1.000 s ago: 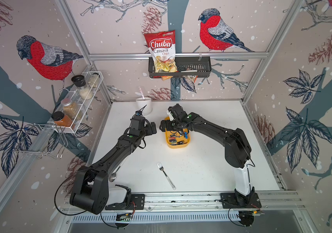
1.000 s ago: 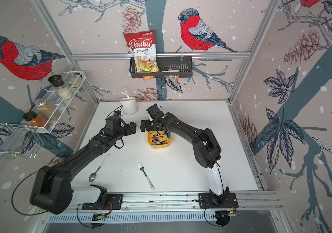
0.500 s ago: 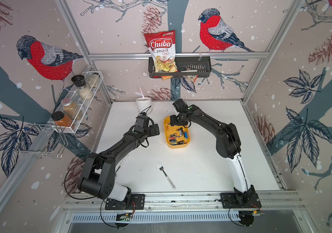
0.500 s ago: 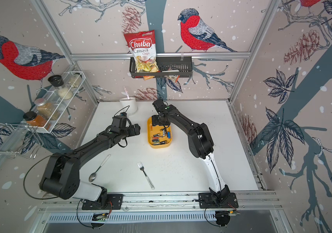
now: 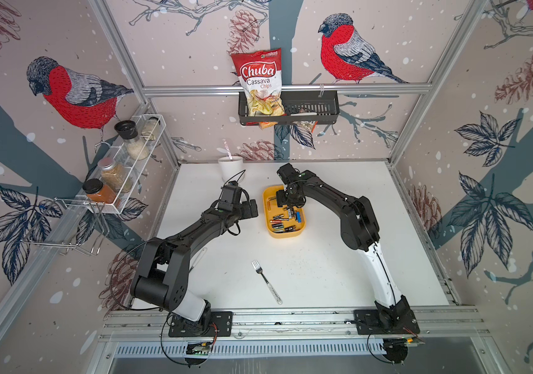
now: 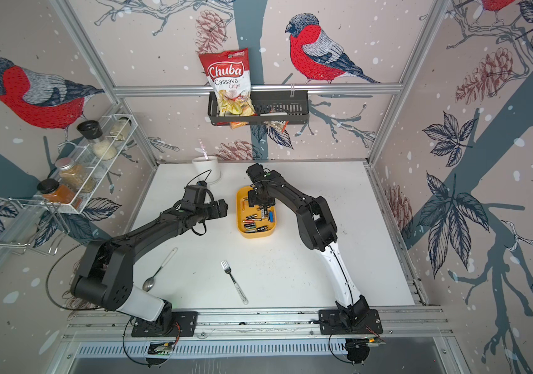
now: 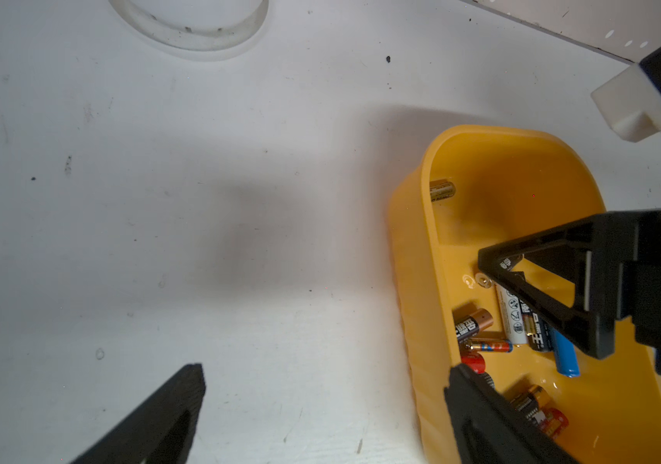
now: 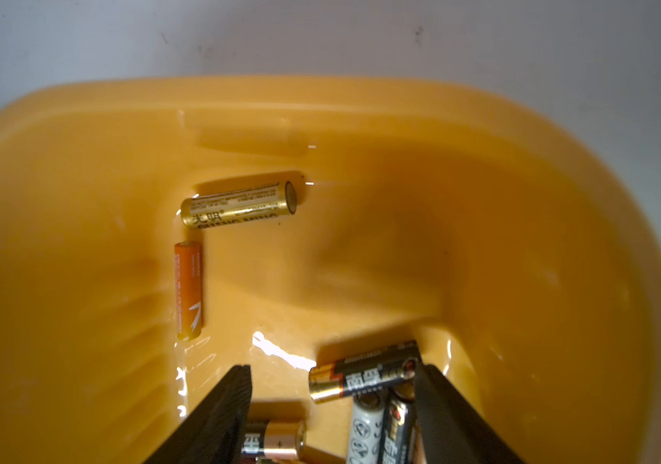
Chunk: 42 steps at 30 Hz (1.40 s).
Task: Take the batteries out of the storage box
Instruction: Pick up the battery from the storage box.
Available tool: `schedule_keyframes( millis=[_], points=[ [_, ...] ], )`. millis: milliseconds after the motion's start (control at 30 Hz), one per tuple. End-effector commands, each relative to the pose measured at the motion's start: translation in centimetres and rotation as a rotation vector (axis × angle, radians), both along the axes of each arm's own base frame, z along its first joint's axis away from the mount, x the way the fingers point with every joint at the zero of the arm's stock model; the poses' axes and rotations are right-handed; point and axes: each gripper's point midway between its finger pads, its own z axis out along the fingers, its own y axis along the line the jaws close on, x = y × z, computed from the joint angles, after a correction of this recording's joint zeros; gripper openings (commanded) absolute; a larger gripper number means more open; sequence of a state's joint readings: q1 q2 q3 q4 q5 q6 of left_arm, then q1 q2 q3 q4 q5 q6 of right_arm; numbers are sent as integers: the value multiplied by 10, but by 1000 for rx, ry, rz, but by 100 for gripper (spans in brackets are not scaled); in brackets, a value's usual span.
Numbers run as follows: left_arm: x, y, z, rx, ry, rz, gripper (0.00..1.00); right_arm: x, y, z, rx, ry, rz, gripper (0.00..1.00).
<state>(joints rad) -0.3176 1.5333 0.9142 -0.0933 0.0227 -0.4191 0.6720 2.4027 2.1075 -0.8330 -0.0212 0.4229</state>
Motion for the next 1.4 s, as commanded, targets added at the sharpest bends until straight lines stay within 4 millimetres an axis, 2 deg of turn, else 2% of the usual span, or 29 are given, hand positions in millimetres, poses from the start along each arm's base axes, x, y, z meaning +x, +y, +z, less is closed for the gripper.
schedule_keyframes(
  millis=[0, 300, 467, 600, 767, 867, 1167, 1367],
  points=[
    [1, -3, 2, -3, -2, -8, 97, -5, -4, -6, -28, 16, -5, 71],
    [2, -4, 2, -4, 2, -12, 97, -11, 7, -11, -8, 32, 39, 67],
    [4, -6, 3, -6, 0, -16, 97, -18, 19, -2, 5, 22, 84, 69],
    [5, -9, 3, -6, 2, -22, 97, -14, 13, 4, -36, -5, 64, 71],
    [7, -11, 3, -5, 1, -25, 96, -10, 0, 0, -76, -4, 25, 71],
    [7, -11, 3, -3, 4, -29, 96, -12, 0, -2, -79, 5, 29, 71],
    [6, -11, 1, -3, 10, -28, 96, -18, 4, -11, -67, 39, 51, 65],
    [6, -11, 2, -1, 8, -29, 96, -19, 6, -14, -61, 46, 61, 53]
  ],
)
